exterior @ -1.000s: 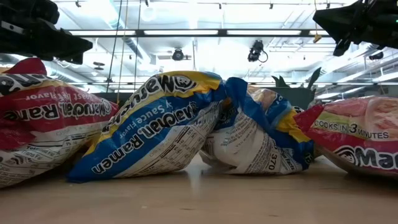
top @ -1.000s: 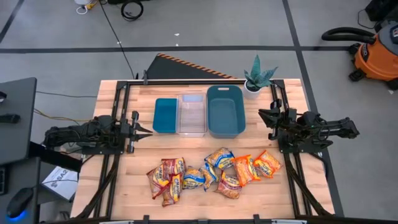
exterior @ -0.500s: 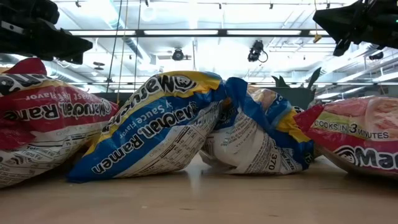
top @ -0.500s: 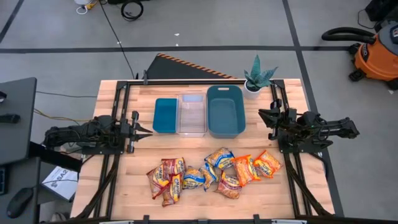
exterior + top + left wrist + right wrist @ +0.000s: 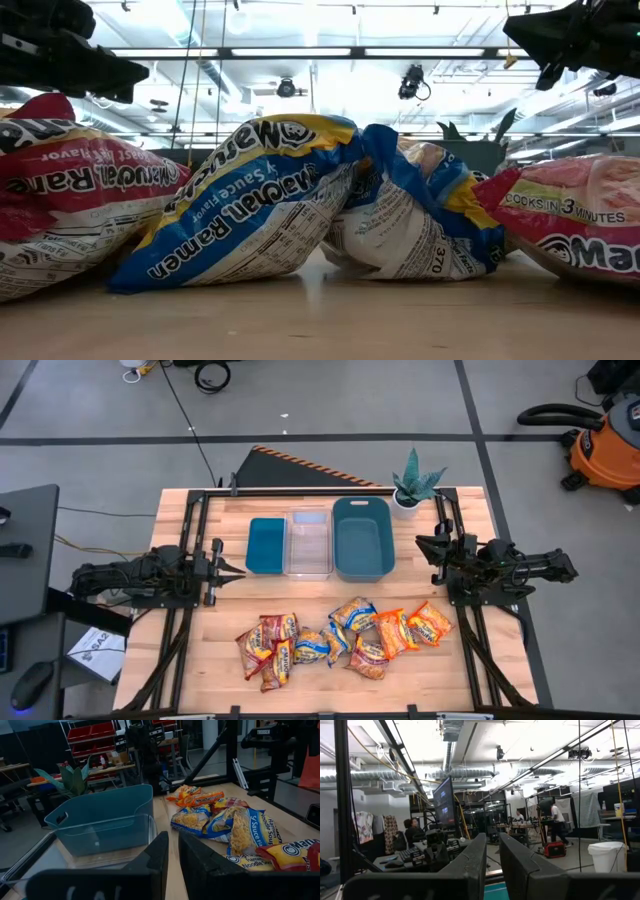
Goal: Sort Maruchan noodles
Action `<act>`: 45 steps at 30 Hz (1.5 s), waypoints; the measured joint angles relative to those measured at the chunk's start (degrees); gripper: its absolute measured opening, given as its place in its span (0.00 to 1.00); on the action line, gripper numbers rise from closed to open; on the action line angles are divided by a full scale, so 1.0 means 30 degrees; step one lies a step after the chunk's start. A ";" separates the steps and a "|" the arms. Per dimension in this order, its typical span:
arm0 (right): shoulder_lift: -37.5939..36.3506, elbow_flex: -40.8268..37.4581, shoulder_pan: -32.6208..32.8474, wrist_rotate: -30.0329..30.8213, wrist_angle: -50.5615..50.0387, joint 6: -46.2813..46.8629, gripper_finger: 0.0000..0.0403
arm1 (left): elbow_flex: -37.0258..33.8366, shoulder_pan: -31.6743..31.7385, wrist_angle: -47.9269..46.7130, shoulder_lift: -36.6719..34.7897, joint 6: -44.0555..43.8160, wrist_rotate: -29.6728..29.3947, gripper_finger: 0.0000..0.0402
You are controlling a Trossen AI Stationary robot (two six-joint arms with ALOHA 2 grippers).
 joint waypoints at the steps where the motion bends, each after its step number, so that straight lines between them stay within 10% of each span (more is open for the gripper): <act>1: 0.0000 0.0000 -0.0002 0.0000 0.0000 0.0000 0.15 | 0.0000 0.0000 0.0000 -0.0007 0.0000 -0.0005 0.13; 21: -0.0006 0.0000 -0.0007 0.0000 0.0000 0.0000 0.15 | 0.0000 0.0004 0.0188 0.0000 0.0104 -0.0004 0.13; 35: -0.0007 0.0000 -0.0003 -0.0006 0.0711 0.0088 0.15 | 0.0001 0.0000 0.6570 0.0000 0.0433 0.0004 0.13; 45: 0.0069 0.0000 -0.0014 -0.0128 0.2192 0.1605 0.15 | 0.0007 0.0002 0.6931 0.0000 -0.6684 0.0029 0.13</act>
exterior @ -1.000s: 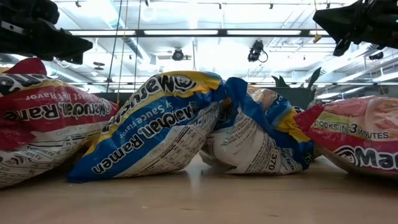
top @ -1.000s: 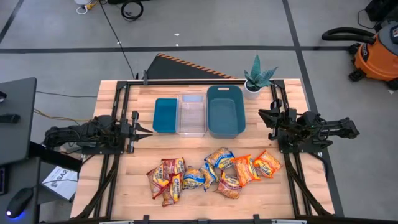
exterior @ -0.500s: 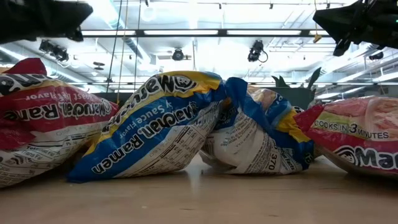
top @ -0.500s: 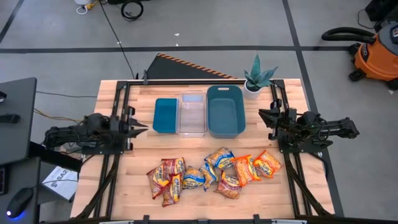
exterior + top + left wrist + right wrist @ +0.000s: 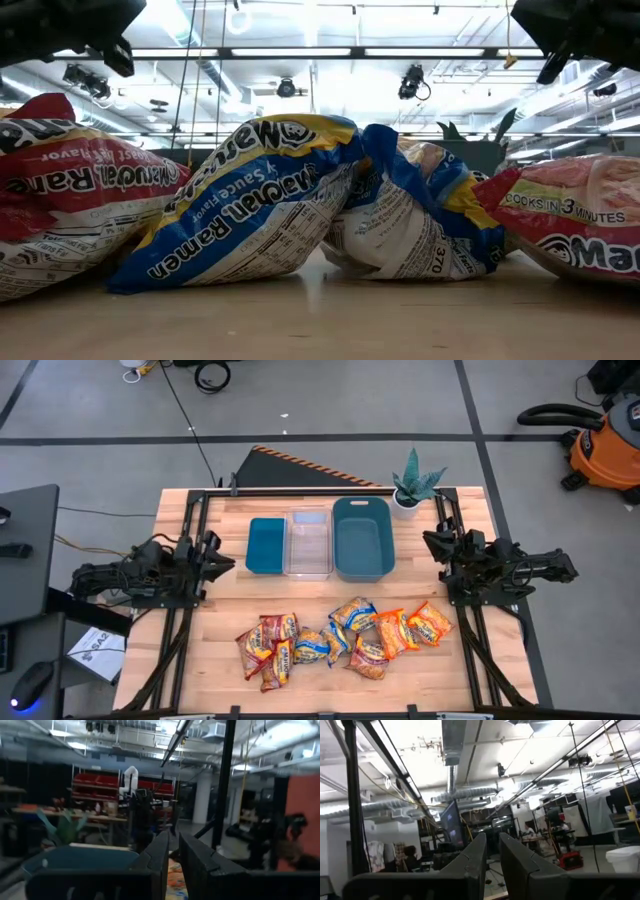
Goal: Sort Maruchan noodles
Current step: Put the orange noodle pack into the blue bin
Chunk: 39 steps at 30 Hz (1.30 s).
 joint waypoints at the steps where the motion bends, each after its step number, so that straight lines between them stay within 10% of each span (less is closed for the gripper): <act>1: 0.0050 0.0000 -0.0020 0.0127 0.0001 0.0002 0.15 | 0.0000 -0.0002 0.0021 0.0000 -0.0348 -0.0020 0.13; 12: 0.2389 0.0898 -0.0481 0.0324 -0.0075 0.3547 0.15 | 0.0000 0.0004 0.0001 0.0000 -0.0126 -0.0144 0.13; 25: 1.2670 0.7387 0.0509 0.0365 -1.0335 0.6110 0.15 | 0.0000 0.0005 -0.0634 0.0007 -0.0092 -0.5194 0.13; 39: 2.2893 1.6800 0.3545 -0.2125 -2.0687 0.6073 0.15 | -0.0007 0.0005 -0.2239 0.0015 -0.1242 -0.5585 0.19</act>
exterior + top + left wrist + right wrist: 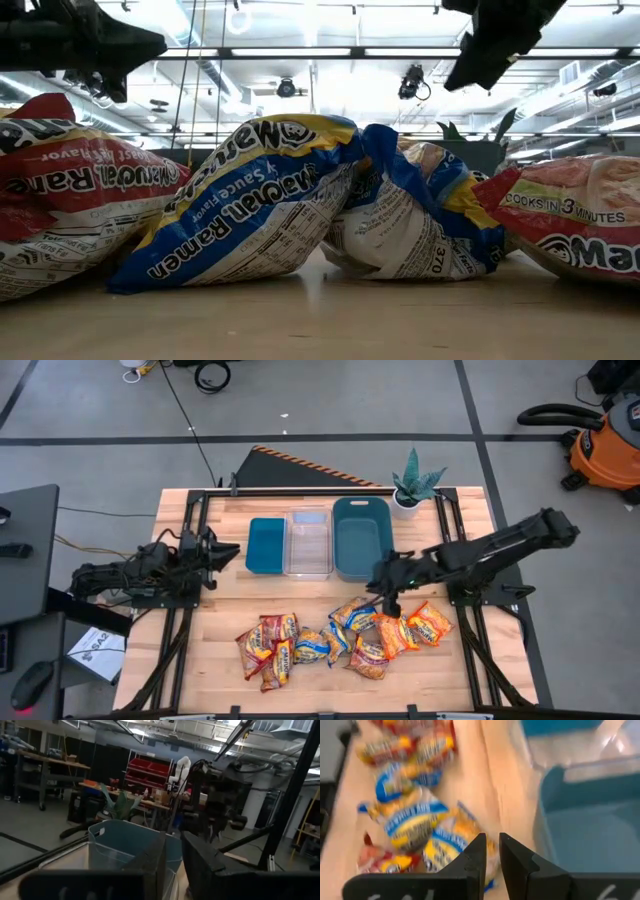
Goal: Sort Maruchan noodles
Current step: Put the orange noodle pack into the blue bin
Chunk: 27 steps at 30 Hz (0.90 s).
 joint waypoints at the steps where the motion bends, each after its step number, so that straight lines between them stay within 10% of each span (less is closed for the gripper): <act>1: 0.0563 0.0468 0.0154 -0.0114 -0.0621 0.0108 0.15 | 0.0000 -0.0007 -0.0124 0.0000 -0.0091 0.0006 0.22; 27: 0.5302 0.3126 0.2067 -0.3250 -0.6410 0.6042 0.39 | -0.0007 0.0000 -0.0284 0.0007 0.0535 0.0341 0.34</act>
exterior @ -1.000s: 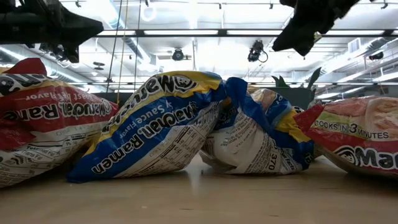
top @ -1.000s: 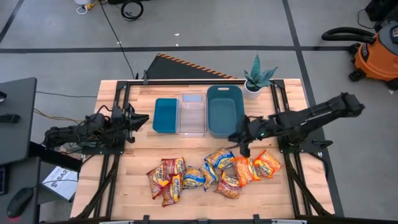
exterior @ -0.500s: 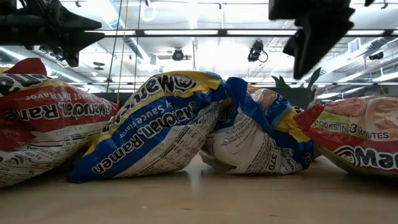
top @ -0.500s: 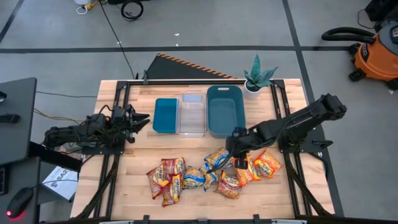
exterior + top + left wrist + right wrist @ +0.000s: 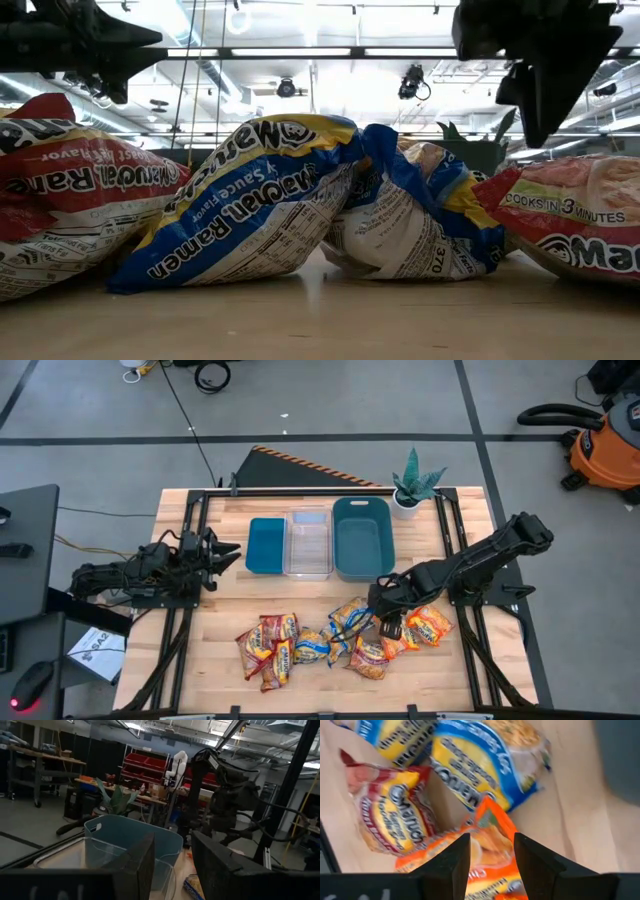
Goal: Sort Maruchan noodles
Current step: Put the orange noodle pack into the blue bin
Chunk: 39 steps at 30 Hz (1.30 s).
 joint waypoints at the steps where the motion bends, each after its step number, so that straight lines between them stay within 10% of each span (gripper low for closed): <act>1: 0.0208 0.0000 -0.0003 0.0019 0.0561 -0.0157 0.39 | 0.0000 0.0000 -0.0012 0.0000 0.0014 -0.0049 0.34; 15: 0.3328 -0.0003 -0.0575 -0.1528 0.1993 -0.2808 0.37 | 0.0000 0.0000 -0.0299 -0.0007 0.0100 -0.0087 0.34; 29: 0.3565 -0.0003 -0.0588 -0.1618 0.2007 -0.3505 0.03 | 0.0000 -0.0007 -0.0258 -0.0007 -0.0082 -0.0086 0.34; 39: 0.2773 0.4830 -0.0734 0.1080 -0.1655 -0.5195 0.02 | 0.0000 -0.0006 -0.0205 -0.0007 -0.0694 0.0277 0.34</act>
